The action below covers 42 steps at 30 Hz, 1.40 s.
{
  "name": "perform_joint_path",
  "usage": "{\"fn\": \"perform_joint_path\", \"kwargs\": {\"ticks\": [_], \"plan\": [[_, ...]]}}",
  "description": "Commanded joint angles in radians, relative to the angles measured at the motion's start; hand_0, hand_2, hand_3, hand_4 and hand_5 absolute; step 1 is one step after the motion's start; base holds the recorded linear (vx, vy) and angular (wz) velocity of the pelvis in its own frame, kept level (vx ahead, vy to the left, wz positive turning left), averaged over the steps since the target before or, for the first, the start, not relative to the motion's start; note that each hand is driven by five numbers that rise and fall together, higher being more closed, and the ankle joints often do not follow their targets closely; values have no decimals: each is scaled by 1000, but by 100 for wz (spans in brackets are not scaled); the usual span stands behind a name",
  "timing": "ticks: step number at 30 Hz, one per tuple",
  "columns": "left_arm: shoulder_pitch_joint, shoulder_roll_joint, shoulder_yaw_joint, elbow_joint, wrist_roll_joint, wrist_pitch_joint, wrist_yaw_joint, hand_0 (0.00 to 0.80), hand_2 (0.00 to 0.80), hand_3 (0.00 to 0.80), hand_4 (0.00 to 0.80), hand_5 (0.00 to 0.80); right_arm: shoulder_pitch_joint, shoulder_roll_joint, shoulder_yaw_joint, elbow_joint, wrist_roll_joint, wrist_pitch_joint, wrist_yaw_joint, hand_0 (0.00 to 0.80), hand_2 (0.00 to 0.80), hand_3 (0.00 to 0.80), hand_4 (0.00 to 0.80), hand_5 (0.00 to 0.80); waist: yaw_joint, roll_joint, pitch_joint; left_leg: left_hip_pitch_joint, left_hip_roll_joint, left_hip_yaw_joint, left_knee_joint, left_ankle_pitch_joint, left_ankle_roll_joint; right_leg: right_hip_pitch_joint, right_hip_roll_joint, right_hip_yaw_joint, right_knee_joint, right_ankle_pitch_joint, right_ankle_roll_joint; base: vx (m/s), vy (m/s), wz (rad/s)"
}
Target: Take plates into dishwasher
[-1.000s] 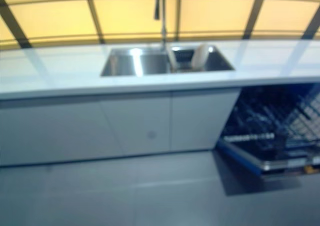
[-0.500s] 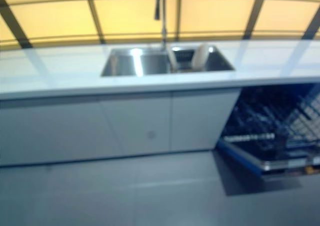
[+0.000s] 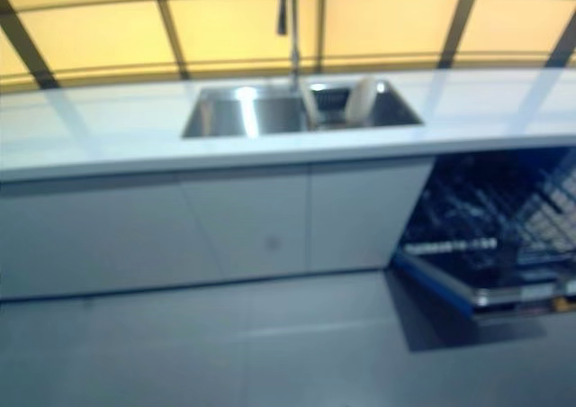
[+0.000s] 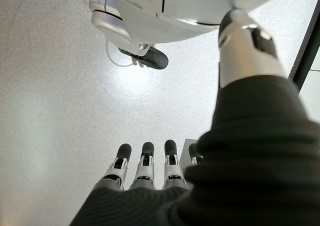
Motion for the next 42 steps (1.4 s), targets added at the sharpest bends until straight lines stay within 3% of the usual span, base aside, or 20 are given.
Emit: {"fn": "perform_joint_path", "kwargs": {"ticks": [1, 4, 5, 7, 9, 11, 12, 14, 16, 17, 18, 21, 23, 25, 28, 31, 35, 39, 41, 42], "plan": [[-64, -8, 25, 32, -35, 19, 37, 0, 0, 0, 0, 0, -85, -2, 33, 15, 12, 4, -17, 0, 0, 0, 0, 0, 3, -27, 58, -68, -104, -43, 81, -34, 122, 9, 91, -12, 160, -160, -38, -2, -108, 3], [-64, -8, 43, 39, -60, 28, 55, 0, 0, 0, 0, 0, -88, -6, 38, 14, 8, 14, -11, 0, 0, 0, 0, 0, 1, -39, 65, -85, -96, -53, 153, -58, 115, 15, 97, -5, 163, -171, -62, 10, -133, 6], [-60, -11, 57, 41, -92, 31, 76, 0, 0, 0, 0, 0, -88, -10, 41, 15, 6, 12, -9, 0, 0, 0, 0, 0, 1, -57, 75, -131, -85, -44, 280, -66, 100, 18, 90, 3, 171, -175, -81, 6, -143, 6], [-52, -15, 71, 44, -109, 23, 88, 0, 0, 0, 0, 0, -85, -17, 48, 15, 19, 2, -2, 0, 0, 0, 0, 0, 8, -76, 96, -257, -75, -49, 530, -5, 86, 17, 85, 14, 187, -178, -108, -8, -172, -1], [-44, -18, 92, 49, -99, 23, 74, 0, 0, 0, 0, 0, -86, -30, 51, 6, -1, 0, 16, 0, 0, 0, 0, 0, 24, -78, 128, -433, -89, -57, 746, 68, 82, 15, 93, 32, 223, -188, -136, 14, -118, -21], [-40, -26, 91, 55, -104, 22, 79, 0, 0, 0, 0, 0, -91, -36, 60, 11, 2, 1, 12, 0, 0, 0, 0, 0, 44, -55, 152, -501, -111, -59, 709, 115, 66, 34, 117, 51, 236, -203, -139, 116, 13, 9], [-32, -28, 91, 59, -112, 19, 82, 0, 0, 0, 0, 0, -94, -39, 60, 19, 16, -5, 9, 0, 0, 0, 0, 0, 56, -35, 162, -504, -106, -61, 606, 150, 57, 51, 139, 63, 239, -216, -137, 312, 90, -18], [-13, -19, 94, 65, -110, 19, 72, 0, 0, 0, 0, 0, -99, -38, 45, 35, 17, -16, 15, 0, 0, 0, 0, 0, 85, 8, 178, -478, -56, -70, 323, 274, 23, 116, 188, 82, 245, -260, -129, 469, 127, -61], [-1, -20, 95, 66, -116, 29, 70, 0, 0, 0, 0, 0, -92, -40, 38, 37, 45, -8, 6, 0, 0, 0, 0, 0, 113, 18, 175, -474, -49, -110, 179, 323, 1, 184, 193, 109, 233, -292, -121, 455, 145, -54], [7, -22, 99, 68, -121, 33, 66, 0, 0, 0, 0, 0, -88, -42, 25, 41, 56, -2, 8, 0, 0, 0, 0, 0, 124, 17, 165, -471, -43, -112, 115, 312, 0, 215, 181, 118, 225, -306, -111, 440, 172, -20], [11, -22, 105, 66, -120, 39, 62, 0, 0, 0, 0, 0, -86, -44, 9, 43, 50, 6, 5, 0, 0, 0, 0, 0, 127, 10, 156, -459, -42, -82, 96, 271, 12, 236, 158, 116, 222, -312, -99, 365, 170, -35], [-5, -18, 109, 64, -118, 33, 56, 0, 0, 0, 0, 0, -78, -44, -20, 57, 76, 17, 7, 0, 0, 0, 0, 0, 115, 12, 134, -483, -5, -12, 189, 246, 17, 263, 118, 86, 240, -366, -85, 330, 154, -38], [-9, -16, 117, 53, -97, 23, 51, 0, 0, 0, 0, 0, -73, -35, -35, 46, 33, 34, 17, 0, 0, 0, 0, 0, 118, -4, 122, -486, -18, 12, 238, 183, 34, 284, 79, 60, 248, -352, -63, 314, 112, 8], [-27, -3, 112, 27, -125, 7, 63, 0, 0, 0, 0, 0, -76, -32, -23, 41, 7, 10, 28, 0, 0, 0, 0, 0, 121, -9, 111, -479, -7, 42, 239, 171, 35, 286, 59, 27, 239, -352, -47, 218, 75, -1], [-47, 15, 104, 3, -120, -13, 58, 0, 0, 0, 0, 0, -88, -35, -4, 17, -30, -6, 43, 0, 0, 0, 0, 0, 127, -17, 102, -491, -7, 37, 222, 184, 32, 276, 59, 27, 215, -338, -42, 127, -1, -11], [-64, 24, 84, -19, -138, -15, 38, 0, 0, 0, 0, 0, -95, -47, 18, 3, -35, -13, 60, 0, 0, 0, 0, 0, 133, -18, 107, -540, 8, 40, 251, 195, 24, 260, 67, 30, 190, -345, -56, 48, -21, -1], [-56, 16, 81, -19, -106, 3, 28, 0, 0, 0, 0, 0, -93, -45, 13, 5, -4, -5, 61, 0, 0, 0, 0, 0, 143, -26, 107, -544, 1, 35, 285, 162, 33, 261, 50, 16, 166, -331, -49, 90, 41, 1], [-44, 4, 94, 14, -94, 0, 42, 0, 0, 0, 0, 0, -102, -38, -15, 37, -24, 23, 95, 0, 0, 0, 0, 0, 150, -45, 96, -528, -44, 41, 354, 63, 83, 282, -2, 11, 197, -311, -16, 178, 175, -1], [-49, 8, 99, 24, -89, 0, 45, 0, 0, 0, 0, 0, -107, -32, -29, 52, -22, 23, 94, 0, 0, 0, 0, 0, 154, -57, 82, -499, -74, 41, 355, 34, 109, 290, -35, -3, 265, -276, 17, 175, 169, 8], [-49, 7, 99, 24, -89, 0, 45, 0, 0, 0, 0, 0, -107, -32, -29, 52, -22, 23, 94, 0, 0, 0, 0, 0, 154, -55, 81, -501, -72, 41, 354, 36, 109, 288, -34, -2, 265, -274, 17, 164, 168, 12]]}}
